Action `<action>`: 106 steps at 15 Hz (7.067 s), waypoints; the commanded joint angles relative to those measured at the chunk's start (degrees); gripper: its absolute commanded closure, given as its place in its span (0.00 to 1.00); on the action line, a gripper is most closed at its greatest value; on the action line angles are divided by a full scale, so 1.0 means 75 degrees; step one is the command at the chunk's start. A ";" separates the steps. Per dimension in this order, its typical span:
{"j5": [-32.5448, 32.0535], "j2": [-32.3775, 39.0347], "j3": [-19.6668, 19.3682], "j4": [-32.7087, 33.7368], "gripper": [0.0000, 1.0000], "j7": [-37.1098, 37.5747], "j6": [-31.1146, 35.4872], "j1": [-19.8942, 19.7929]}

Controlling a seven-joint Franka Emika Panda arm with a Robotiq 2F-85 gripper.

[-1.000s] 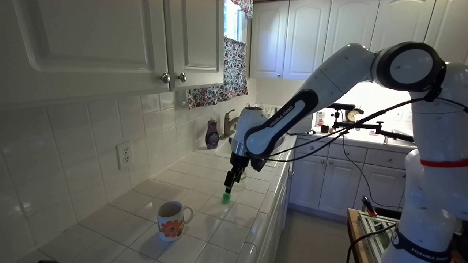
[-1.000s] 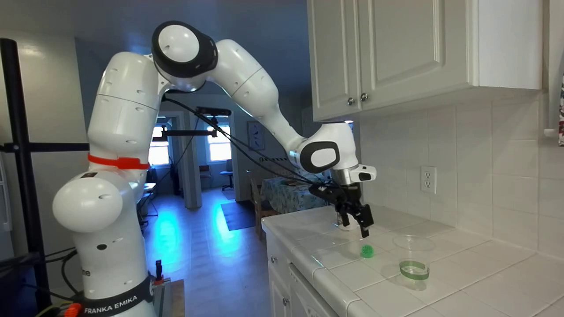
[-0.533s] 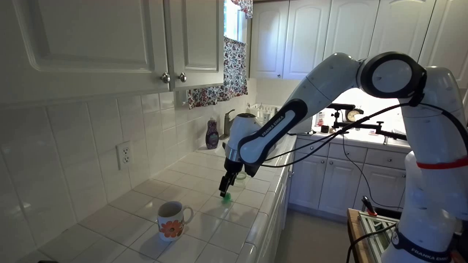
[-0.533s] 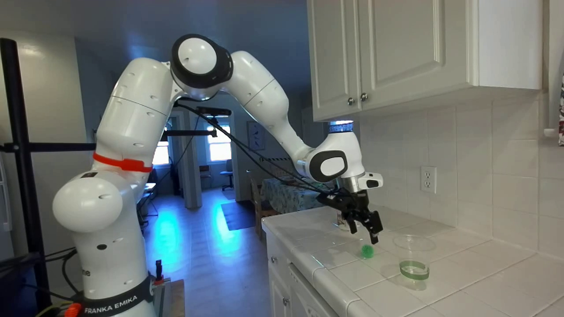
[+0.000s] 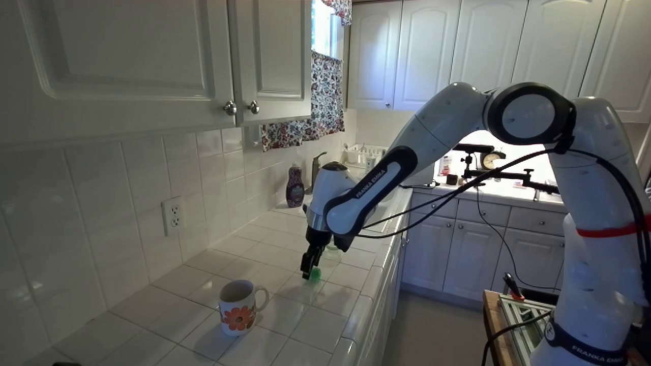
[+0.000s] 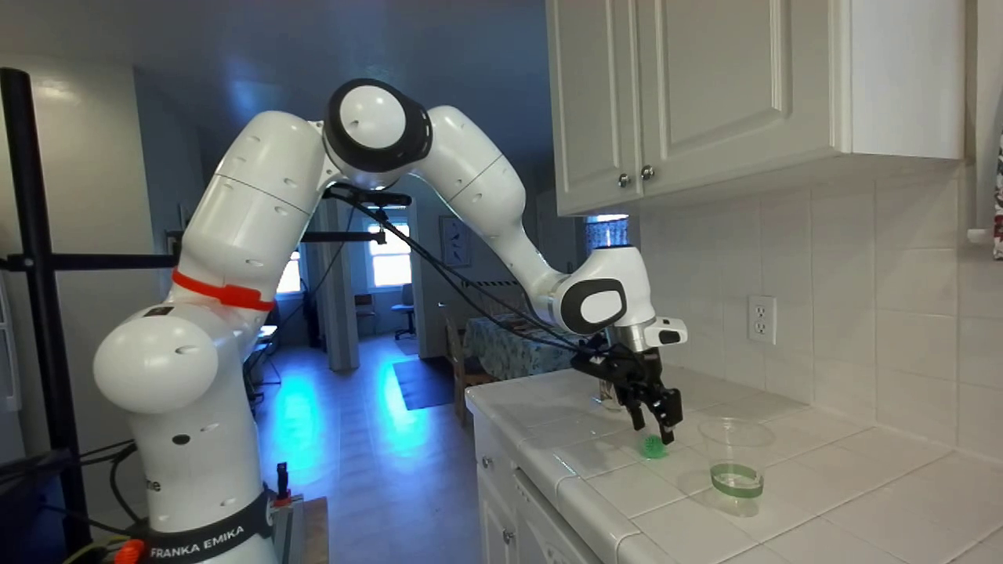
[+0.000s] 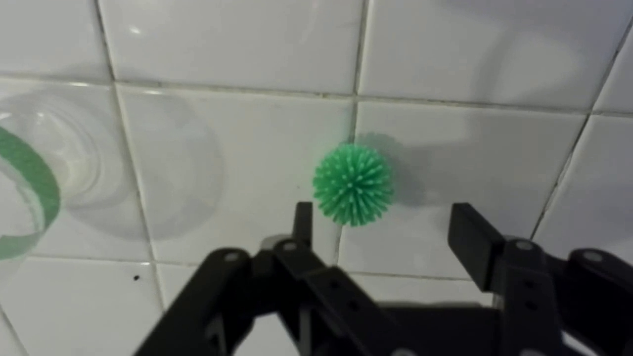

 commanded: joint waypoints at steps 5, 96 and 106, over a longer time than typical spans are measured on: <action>-0.0442 0.0208 -0.0126 0.0451 0.88 0.0444 -0.0979 0.0035; -0.0607 -0.0037 0.0272 -0.0020 0.00 0.0491 -0.0091 -0.0166; -0.0518 0.0322 0.0423 0.0295 0.70 0.0378 0.0033 -0.0240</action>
